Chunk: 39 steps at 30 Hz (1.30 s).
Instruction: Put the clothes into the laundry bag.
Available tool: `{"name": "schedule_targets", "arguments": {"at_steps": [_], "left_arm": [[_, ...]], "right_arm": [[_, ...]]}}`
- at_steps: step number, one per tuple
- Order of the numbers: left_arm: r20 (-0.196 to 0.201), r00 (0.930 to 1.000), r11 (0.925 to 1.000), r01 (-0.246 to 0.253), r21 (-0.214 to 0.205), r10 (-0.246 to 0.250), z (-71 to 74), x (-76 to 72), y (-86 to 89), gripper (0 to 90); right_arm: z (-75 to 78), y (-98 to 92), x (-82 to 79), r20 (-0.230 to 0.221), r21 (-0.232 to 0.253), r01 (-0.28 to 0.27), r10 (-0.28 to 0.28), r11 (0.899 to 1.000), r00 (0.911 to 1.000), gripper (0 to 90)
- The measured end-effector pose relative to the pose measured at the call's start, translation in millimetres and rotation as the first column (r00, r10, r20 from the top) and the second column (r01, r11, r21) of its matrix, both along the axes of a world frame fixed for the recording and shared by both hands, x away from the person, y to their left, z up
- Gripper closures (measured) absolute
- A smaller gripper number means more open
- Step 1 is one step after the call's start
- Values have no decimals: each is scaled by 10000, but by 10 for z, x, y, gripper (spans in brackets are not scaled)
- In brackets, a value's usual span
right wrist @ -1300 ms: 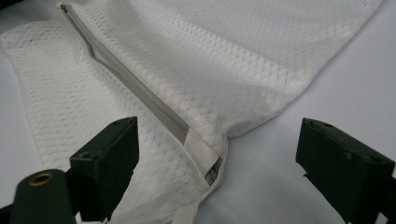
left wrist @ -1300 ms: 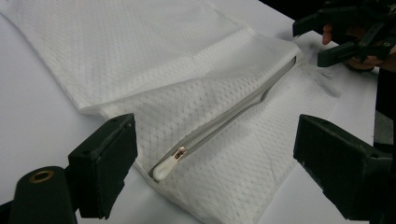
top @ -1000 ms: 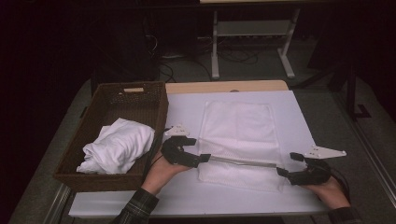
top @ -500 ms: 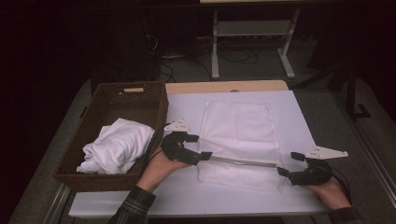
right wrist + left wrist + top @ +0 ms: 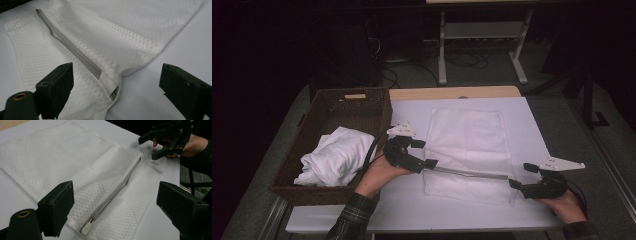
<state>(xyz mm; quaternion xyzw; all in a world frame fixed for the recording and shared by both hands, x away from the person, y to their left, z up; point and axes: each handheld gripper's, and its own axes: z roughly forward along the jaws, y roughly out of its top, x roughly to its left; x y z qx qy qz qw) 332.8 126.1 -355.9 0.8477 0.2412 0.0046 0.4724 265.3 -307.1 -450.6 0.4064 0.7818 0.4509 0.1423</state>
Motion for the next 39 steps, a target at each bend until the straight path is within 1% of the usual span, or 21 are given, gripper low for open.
{"name": "schedule_targets", "arguments": {"at_steps": [1, 3, 7, 10, 13, 14, 15, 16, 19, 25, 31, 35, 37, 38, 39], "left_arm": [[-3, 10000, 10000, -6, 25, 6, 7, 10, 3, 139], [81, 9998, 9997, 179, 153, -180, 36, 35, 14, 138], [94, 9998, 9998, 195, 4, -195, 79, 67, 57, 135], [135, 9996, 9996, 266, 28, -267, 119, 81, 85, 127], [176, 9995, 9997, 256, 30, -257, 136, 83, 95, 126], [176, 9995, 9997, 256, 30, -257, 136, 83, 95, 126], [269, 9992, 9996, 283, 1, -283, 184, 89, 125, 126], [300, 9991, 9996, 286, -6, -285, 197, 92, 138, 126], [315, 9993, 9998, 206, -75, -203, 222, 105, 183, 126], [369, 9991, 9998, 204, 44, -205, 251, 122, 255, 119], [419, 9991, 9999, -9, 105, 4, 267, 145, 370, 119], [499, 9987, 9998, -150, 126, 143, 291, 145, 434, 119], [499, 9987, 9998, -150, 126, 143, 291, 145, 434, 119], [552, 9981, 9996, -268, 99, 262, 309, 152, 497, 119], [552, 9981, 9996, -268, 99, 262, 309, 152, 497, 119]], "right_arm": [[0, 0, 0, 0, 0, 0, 0, 10000, 10000, 115], [-5, 35, 4, -43, -72, -4, 3, 10000, 10000, 106], [15, 74, -11, 47, 113, 12, -12, 9999, 10000, 101], [25, 87, -12, 142, 100, 5, -6, 10000, 9999, 90], [22, 83, -12, 121, 87, 24, -25, 10000, 9999, 84], [21, 78, -16, 44, 112, 60, -60, 9999, 10000, 84], [21, 78, -16, 44, 112, 60, -60, 9999, 10000, 80], [14, 49, -23, 4, 210, 165, -165, 9996, 9999, 75], [3, 29, -30, -24, 216, 184, -183, 9996, 9998, 76], [7, 28, -38, 29, 202, 121, -122, 9997, 9999, 70], [0, 46, -41, 47, 105, 14, -14, 9999, 10000, 63], [0, 38, -41, 67, 93, 36, -37, 10000, 10000, 63], [0, 36, -41, 69, 103, 43, -44, 9999, 10000, 63], [-2, 27, -43, 50, 69, 45, -45, 10000, 10000, 63], [-2, 27, -43, 50, 69, 45, -45, 10000, 10000, 63]]}}
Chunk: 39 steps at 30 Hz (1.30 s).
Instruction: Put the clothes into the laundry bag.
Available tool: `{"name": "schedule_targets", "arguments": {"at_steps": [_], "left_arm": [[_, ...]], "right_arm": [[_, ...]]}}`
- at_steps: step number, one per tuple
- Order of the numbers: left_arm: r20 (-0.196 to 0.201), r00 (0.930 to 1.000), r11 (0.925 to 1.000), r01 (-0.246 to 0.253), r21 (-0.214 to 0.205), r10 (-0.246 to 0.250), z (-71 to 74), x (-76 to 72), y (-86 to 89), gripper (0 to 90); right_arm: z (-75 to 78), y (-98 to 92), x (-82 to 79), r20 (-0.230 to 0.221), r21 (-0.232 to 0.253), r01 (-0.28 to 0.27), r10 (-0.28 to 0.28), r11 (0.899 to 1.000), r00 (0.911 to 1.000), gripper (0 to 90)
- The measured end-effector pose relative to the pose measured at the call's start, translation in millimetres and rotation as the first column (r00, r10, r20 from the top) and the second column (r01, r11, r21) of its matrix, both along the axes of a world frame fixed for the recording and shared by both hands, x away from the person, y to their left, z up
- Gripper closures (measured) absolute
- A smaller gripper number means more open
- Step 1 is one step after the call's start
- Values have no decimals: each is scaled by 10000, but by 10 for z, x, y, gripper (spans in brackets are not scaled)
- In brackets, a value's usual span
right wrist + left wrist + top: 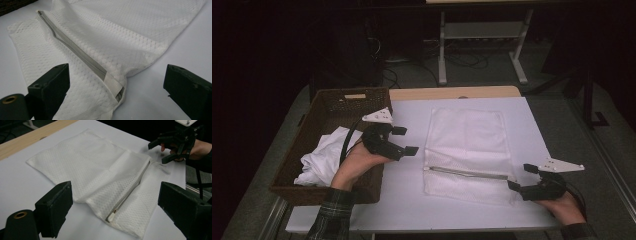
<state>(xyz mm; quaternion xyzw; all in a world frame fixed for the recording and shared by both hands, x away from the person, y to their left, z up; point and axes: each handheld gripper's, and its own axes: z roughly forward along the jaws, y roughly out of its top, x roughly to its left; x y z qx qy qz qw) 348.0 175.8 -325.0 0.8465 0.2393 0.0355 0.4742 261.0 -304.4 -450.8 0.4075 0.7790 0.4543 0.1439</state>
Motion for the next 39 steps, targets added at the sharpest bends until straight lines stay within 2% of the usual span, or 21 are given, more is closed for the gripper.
{"name": "schedule_targets", "arguments": {"at_steps": [5, 12, 15, 19, 21, 23, 27, 31, 35, 36, 37, 38, 39], "left_arm": [[118, 9996, 9995, -250, 171, 248, 9, 20, 85, 119], [176, 9986, 9986, -505, 184, 502, -2, 37, 231, 119], [70, 9984, 9983, -568, 148, 567, 0, 49, 318, 118], [54, 9972, 9967, -742, 339, 740, 10, 60, 451, 118], [54, 9972, 9967, -742, 339, 740, 10, 60, 451, 117], [31, 9956, 9943, -940, 502, 940, 15, 64, 581, 118], [46, 9936, 9923, -1126, 522, 1126, 24, 66, 676, 118], [45, 9898, 9868, -1424, 776, 1425, 33, 79, 836, 118], [40, 9881, 9841, -1538, 888, 1541, 32, 83, 906, 118], [43, 9854, 9796, -1696, 1074, 1702, 25, 96, 985, 117], [43, 9854, 9796, -1696, 1074, 1702, 25, 96, 985, 118], [85, 9833, 9757, -1816, 1227, 1819, 19, 101, 1038, 118], [37, 9824, 9751, -1858, 1209, 1868, 13, 106, 1066, 118]], "right_arm": [[4, -9, -5, 32, -6, 54, -54, 10000, 10000, 63], [0, -6, -17, -6, -94, 53, -53, 9999, 10000, 63], [4, -10, -23, -3, -69, 74, -74, 9999, 10000, 63], [1, -17, -25, -6, -66, 74, -74, 10000, 10000, 63], [3, -19, -26, 2, -64, 72, -72, 10000, 10000, 63], [5, -21, -27, 24, -52, 64, -64, 10000, 10000, 63], [5, -21, -26, 19, -51, 68, -68, 10000, 10000, 63], [7, -16, -29, -4, -46, 77, -77, 10000, 10000, 63], [8, -19, -30, 6, -41, 75, -75, 10000, 10000, 63], [9, -22, -30, 25, -28, 91, -91, 10000, 10000, 63], [10, -23, -32, 31, -17, 94, -94, 10000, 10000, 63], [11, -23, -32, 43, -28, 92, -92, 10000, 9999, 63], [11, -24, -33, 45, -25, 94, -94, 10000, 9999, 62]]}}
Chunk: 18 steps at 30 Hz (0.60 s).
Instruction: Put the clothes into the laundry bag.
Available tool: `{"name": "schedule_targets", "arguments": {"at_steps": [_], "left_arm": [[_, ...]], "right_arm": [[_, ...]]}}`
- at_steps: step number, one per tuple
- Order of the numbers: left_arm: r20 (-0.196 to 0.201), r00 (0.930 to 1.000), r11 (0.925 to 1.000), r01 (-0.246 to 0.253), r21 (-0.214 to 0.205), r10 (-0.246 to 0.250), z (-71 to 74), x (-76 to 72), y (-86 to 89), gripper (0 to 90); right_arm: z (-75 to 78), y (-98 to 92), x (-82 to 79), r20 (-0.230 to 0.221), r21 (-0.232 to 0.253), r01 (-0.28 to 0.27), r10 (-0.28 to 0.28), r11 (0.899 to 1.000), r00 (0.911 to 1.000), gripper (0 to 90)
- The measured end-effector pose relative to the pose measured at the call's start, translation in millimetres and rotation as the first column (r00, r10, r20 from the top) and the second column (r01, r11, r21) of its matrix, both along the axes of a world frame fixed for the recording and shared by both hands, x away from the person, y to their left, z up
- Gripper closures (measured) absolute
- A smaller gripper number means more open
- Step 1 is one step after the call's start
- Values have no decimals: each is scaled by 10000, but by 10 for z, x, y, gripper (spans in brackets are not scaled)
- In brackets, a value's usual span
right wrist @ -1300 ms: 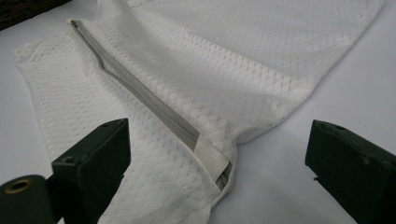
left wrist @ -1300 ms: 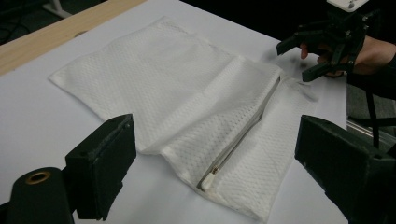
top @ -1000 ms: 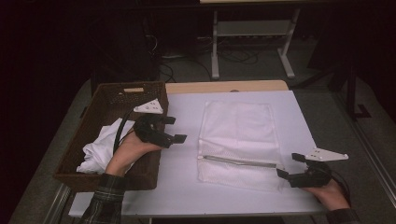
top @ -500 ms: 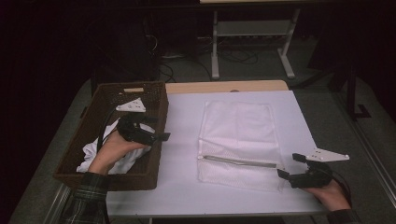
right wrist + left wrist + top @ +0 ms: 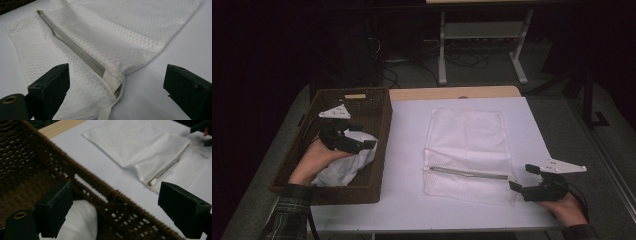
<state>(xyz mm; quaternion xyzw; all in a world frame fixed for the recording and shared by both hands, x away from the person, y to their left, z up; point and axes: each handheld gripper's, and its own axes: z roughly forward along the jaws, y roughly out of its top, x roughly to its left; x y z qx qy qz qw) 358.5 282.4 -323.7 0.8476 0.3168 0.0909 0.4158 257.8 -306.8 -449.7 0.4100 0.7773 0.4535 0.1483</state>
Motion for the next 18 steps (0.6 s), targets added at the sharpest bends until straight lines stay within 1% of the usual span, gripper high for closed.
{"name": "schedule_targets", "arguments": {"at_steps": [1, 7, 9, 10, 11, 18], "left_arm": [[-33, 10000, 10000, -89, 23, 89, -5, 2, 26, 117], [-147, 9988, 9979, -457, 465, 464, -65, 30, 177, 118], [-147, 9988, 9979, -457, 465, 464, -65, 30, 177, 118], [-222, 9977, 9961, -631, 618, 646, -97, 44, 226, 118], [-233, 9976, 9955, -633, 698, 651, -106, 49, 242, 118], [-363, 9952, 9918, -875, 934, 912, -164, 75, 342, 117]], "right_arm": [[-1, -1, 0, -2, -6, -4, 4, 10000, 10000, 63], [-1, -2, -1, -17, -2, 13, -13, 10000, 10000, 62], [-1, -2, 0, -20, -8, 11, -11, 10000, 10000, 62], [-1, -2, 0, -20, -8, 11, -11, 10000, 10000, 62], [-3, -1, 1, -25, -9, 14, -14, 10000, 10000, 62], [-5, -3, 0, -45, -23, 30, -30, 10000, 10000, 62]]}}
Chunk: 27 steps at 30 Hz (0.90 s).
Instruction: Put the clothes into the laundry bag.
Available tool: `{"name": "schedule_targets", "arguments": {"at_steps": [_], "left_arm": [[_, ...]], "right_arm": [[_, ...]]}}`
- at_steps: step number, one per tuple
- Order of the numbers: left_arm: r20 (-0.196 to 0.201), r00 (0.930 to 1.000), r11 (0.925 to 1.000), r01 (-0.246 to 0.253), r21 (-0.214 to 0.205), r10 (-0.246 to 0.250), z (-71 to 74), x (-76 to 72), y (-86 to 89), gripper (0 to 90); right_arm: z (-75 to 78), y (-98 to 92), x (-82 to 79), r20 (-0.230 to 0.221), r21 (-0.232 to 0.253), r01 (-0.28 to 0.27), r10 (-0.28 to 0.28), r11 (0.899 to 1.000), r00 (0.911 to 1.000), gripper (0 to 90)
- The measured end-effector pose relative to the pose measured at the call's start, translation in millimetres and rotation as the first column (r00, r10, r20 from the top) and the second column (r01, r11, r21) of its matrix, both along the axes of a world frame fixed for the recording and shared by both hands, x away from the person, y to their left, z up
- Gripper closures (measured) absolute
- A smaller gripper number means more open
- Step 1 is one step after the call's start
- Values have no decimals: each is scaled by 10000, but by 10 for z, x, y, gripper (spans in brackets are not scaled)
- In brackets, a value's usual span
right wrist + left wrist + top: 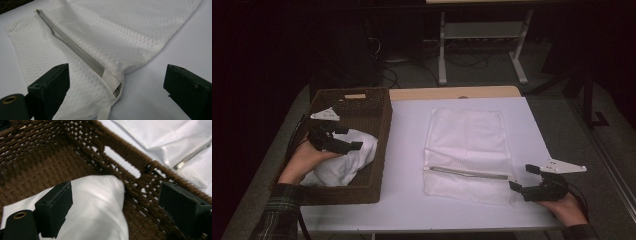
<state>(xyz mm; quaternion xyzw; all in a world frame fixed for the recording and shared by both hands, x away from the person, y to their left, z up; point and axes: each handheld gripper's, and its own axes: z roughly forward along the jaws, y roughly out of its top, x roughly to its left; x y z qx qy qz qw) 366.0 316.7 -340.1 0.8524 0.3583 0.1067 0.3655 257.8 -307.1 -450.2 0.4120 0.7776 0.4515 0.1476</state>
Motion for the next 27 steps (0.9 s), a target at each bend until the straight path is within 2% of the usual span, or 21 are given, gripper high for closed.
{"name": "schedule_targets", "arguments": {"at_steps": [13, 15, 20, 22, 23, 27], "left_arm": [[-409, 9985, 9944, -323, 1009, 365, -158, 56, 64, 117], [-534, 9976, 9898, -359, 1378, 436, -214, 86, 71, 117], [-724, 9958, 9837, -427, 1745, 561, -286, 117, 91, 117], [-724, 9958, 9837, -427, 1745, 561, -286, 117, 91, 117], [-858, 9946, 9801, -410, 1941, 586, -335, 127, 90, 117], [-1020, 9929, 9727, -358, 2294, 606, -386, 126, 87, 116]], "right_arm": [[3, -5, -4, 18, 7, 9, -9, 10000, 10000, 62], [1, -8, -4, -26, 10, 19, -19, 10000, 10000, 61], [-1, -16, -3, -28, 24, 24, -24, 10000, 10000, 61], [-2, -16, -3, -27, 12, 20, -20, 10000, 10000, 61], [-2, -16, -3, -27, 12, 20, -20, 10000, 10000, 61], [-1, -17, -6, -33, 28, 13, -13, 10000, 10000, 60]]}}
